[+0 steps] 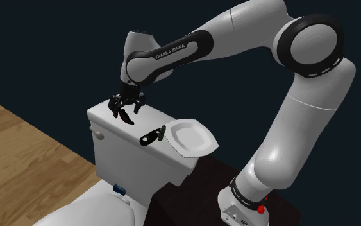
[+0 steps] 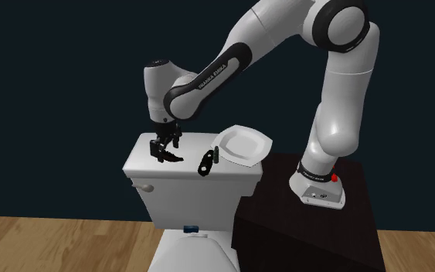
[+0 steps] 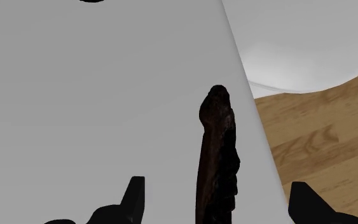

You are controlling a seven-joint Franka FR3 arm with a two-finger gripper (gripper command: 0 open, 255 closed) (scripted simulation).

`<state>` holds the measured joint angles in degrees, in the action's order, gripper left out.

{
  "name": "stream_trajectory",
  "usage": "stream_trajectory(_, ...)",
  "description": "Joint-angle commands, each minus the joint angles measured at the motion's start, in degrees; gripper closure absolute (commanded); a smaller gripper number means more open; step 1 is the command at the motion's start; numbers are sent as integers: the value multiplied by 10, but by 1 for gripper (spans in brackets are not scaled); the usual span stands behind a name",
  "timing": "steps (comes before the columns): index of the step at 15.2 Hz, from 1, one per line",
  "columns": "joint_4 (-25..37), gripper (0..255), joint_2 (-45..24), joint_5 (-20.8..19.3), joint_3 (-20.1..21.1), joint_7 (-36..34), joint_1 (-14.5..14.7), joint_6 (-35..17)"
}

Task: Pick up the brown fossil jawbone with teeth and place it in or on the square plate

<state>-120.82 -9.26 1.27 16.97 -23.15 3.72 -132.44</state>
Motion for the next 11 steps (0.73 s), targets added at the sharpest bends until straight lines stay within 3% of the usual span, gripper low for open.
stream_trajectory(1,-2,0,-12,-5,0,-3,2,-14)
stream_trajectory(9,-3,0,-15,-6,-1,-4,2,-18)
stream_trajectory(10,-3,255,-15,-6,-1,-4,2,-18)
stream_trajectory(11,-3,255,-15,-6,-1,-4,2,-18)
